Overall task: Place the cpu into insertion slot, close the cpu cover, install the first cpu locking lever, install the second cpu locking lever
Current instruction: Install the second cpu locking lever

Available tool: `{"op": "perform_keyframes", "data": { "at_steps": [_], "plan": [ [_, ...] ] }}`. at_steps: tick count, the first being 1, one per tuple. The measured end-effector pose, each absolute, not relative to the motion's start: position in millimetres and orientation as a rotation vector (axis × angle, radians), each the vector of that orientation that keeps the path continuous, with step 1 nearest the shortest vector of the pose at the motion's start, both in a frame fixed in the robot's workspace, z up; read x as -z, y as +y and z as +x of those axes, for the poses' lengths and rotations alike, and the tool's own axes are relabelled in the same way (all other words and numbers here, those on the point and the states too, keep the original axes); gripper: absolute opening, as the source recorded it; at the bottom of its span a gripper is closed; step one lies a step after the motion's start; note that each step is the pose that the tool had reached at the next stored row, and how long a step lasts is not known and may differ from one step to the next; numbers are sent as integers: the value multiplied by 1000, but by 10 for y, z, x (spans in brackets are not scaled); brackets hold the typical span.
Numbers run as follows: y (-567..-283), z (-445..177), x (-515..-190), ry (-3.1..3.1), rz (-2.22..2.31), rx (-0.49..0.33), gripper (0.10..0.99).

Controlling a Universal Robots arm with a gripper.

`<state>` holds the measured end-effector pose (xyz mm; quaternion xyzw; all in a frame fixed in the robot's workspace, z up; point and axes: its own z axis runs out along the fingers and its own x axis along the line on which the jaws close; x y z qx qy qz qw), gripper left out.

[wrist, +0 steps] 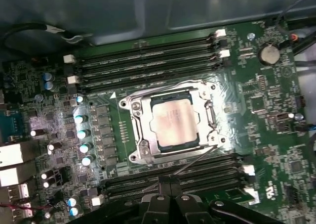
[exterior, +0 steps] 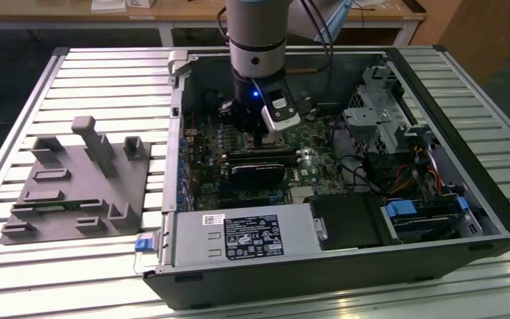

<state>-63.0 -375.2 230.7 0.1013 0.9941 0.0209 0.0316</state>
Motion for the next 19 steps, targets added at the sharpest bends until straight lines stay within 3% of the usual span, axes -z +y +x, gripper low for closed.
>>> {"op": "perform_keyframes", "data": {
  "at_steps": [19],
  "plan": [
    [-3901,-727,-2118,3066,305,-202,106]
  ]
}}
